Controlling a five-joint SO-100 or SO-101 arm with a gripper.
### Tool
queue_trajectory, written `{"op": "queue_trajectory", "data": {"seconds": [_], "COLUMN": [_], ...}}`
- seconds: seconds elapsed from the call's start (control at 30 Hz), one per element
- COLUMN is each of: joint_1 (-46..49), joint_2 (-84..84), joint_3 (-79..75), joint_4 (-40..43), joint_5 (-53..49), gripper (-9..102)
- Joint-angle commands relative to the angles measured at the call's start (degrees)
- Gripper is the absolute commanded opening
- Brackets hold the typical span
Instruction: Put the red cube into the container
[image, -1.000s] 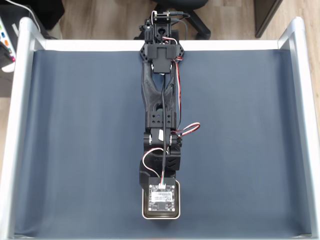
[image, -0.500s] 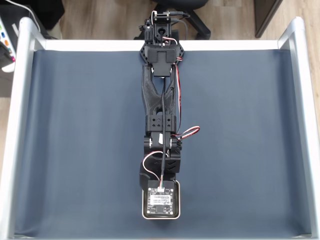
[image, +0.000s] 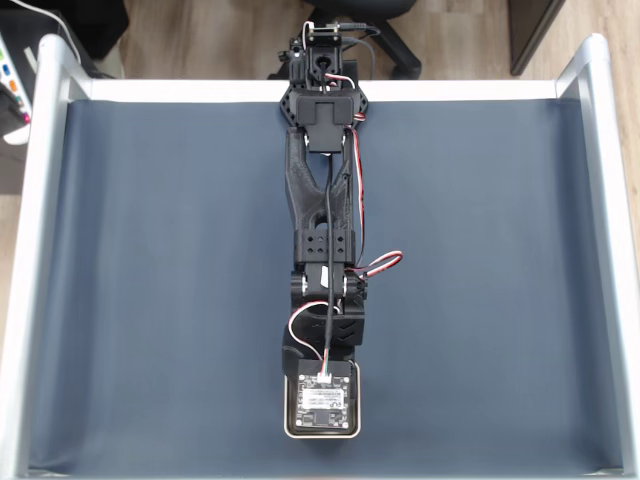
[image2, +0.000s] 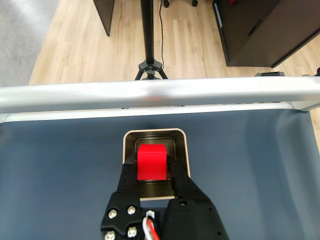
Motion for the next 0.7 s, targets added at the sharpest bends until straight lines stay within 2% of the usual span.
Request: {"op": "queue_trajectory", "data": {"seconds": [0.0, 0.47, 0.57, 0.67], "joint_1": [-0.53, 0.00, 0.09, 0.09], "joint_2": [0.44, 1.23, 1.67, 2.99], "joint_3": [-4.13, -4.13, -4.13, -4.22], "joint_4": [-0.26, -0.26, -0.26, -0.26], "joint_5": [0.62, 0.35, 0.26, 0.62], "gripper": [21, 23, 21, 14]}}
